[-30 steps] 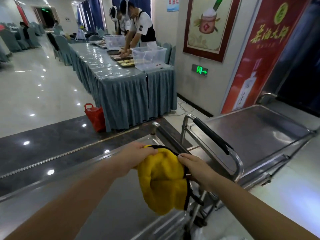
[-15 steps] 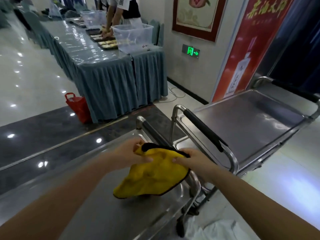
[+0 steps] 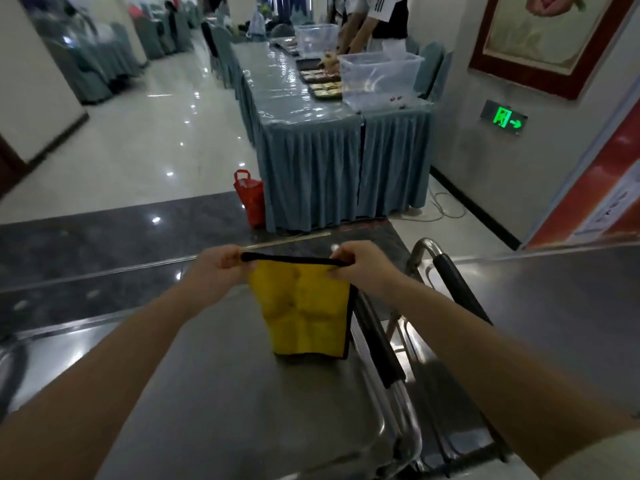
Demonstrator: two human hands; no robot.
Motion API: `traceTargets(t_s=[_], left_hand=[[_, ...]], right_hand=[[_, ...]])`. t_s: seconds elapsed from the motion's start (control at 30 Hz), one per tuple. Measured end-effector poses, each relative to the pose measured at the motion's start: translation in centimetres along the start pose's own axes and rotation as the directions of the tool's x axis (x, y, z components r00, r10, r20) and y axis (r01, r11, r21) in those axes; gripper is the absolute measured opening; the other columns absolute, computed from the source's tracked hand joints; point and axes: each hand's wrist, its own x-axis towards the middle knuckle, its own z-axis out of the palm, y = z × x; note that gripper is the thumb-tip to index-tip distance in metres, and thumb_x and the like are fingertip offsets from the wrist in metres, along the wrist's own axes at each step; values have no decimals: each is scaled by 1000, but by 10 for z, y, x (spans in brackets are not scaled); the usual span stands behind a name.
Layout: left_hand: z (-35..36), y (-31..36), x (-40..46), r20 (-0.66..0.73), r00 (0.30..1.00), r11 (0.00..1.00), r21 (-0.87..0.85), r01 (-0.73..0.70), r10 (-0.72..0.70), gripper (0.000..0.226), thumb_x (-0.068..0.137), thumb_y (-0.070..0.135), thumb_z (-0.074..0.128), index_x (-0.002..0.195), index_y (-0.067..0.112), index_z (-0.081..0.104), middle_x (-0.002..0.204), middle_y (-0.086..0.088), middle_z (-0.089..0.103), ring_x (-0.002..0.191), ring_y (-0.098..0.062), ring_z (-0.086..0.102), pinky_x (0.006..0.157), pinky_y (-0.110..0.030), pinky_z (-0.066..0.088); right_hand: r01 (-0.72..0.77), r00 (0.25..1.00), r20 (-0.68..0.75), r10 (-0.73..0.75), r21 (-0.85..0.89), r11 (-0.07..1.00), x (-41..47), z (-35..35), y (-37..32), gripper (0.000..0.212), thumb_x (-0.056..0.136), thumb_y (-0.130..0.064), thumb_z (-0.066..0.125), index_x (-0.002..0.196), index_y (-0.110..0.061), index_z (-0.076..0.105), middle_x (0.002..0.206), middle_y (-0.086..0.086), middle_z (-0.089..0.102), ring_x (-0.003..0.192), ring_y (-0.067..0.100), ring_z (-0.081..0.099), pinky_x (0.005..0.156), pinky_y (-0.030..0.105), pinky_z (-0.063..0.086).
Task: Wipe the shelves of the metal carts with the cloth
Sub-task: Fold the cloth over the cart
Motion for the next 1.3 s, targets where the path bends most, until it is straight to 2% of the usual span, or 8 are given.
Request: traceTargets(t_s=[0.2, 0.33, 0.63, 0.73, 0.83, 1.0, 1.1, 1.3], left_hand=[[-53, 13, 5, -23, 999, 991, -127, -33, 31, 23, 87, 7, 65, 89, 29, 73, 91, 5, 73, 90, -11, 67, 84, -24, 50], [-56, -25, -30, 216, 973, 985, -136, 108, -77, 18, 85, -1, 63, 96, 12, 70, 89, -3, 73, 85, -14, 68, 80, -24, 53], [26, -155, -134, 552, 691, 824, -13, 566, -466, 11, 90, -11, 53, 95, -2, 58, 81, -12, 51, 71, -14, 53, 66, -23, 43], [42, -173, -136, 484, 696, 782, -37, 622, -530, 14, 93, -2, 55, 106, -5, 61, 91, -19, 60, 82, -20, 61, 82, -35, 52], [50, -179, -116, 301, 790, 796, -137, 590, -534, 11, 94, 1, 55, 102, -1, 62, 96, -23, 57, 91, -29, 54, 91, -51, 46], [63, -189, -71, 119, 868, 835, -239, 496, -482, 42, 95, 4, 54, 136, 3, 46, 125, -12, 55, 115, -23, 53, 79, -15, 46], [75, -208, -66, 163, 827, 788, -251, 563, -539, 69, 94, 2, 55, 151, 6, 17, 150, -15, 33, 135, -28, 38, 97, -27, 41], [96, -234, -82, 125, 712, 685, -203, 700, -691, 53, 90, 4, 62, 137, 1, 37, 138, -20, 47, 124, -35, 48, 102, -51, 43]], right_hand=[[156, 986, -52, -156, -20, 988, 17, 8, -38, 25, 77, -15, 77, 75, -30, 58, 91, -9, 67, 81, 3, 62, 70, 22, 51], [136, 988, 90, -128, -94, 986, -10, 38, -21, 25, 73, -17, 78, 73, -33, 59, 76, -9, 66, 71, 2, 62, 66, 22, 52], [-237, 849, 464, 253, -93, 967, -102, 153, 96, 24, 81, -11, 73, 88, -32, 64, 93, -6, 68, 87, 6, 65, 79, 24, 54], [-316, 836, 456, 305, -54, 947, -96, 164, 111, 24, 82, -10, 71, 88, -33, 64, 91, -9, 68, 89, 5, 64, 79, 23, 53], [-359, 900, 279, 335, 37, 933, -65, 170, 118, 21, 84, -10, 70, 89, -30, 65, 89, -10, 65, 89, 9, 63, 79, 25, 50], [-411, 911, 35, 412, 186, 893, -8, 184, 128, 27, 90, -19, 65, 114, -27, 60, 104, -12, 61, 104, 12, 58, 83, 23, 46], [-505, 863, 96, 496, 126, 854, -8, 195, 139, 52, 90, -18, 64, 139, -22, 44, 120, -8, 52, 114, 13, 50, 94, 33, 47], [-610, 782, 1, 624, 209, 764, -30, 215, 159, 39, 85, -12, 67, 117, -23, 49, 106, -5, 57, 94, 15, 56, 73, 29, 47]])
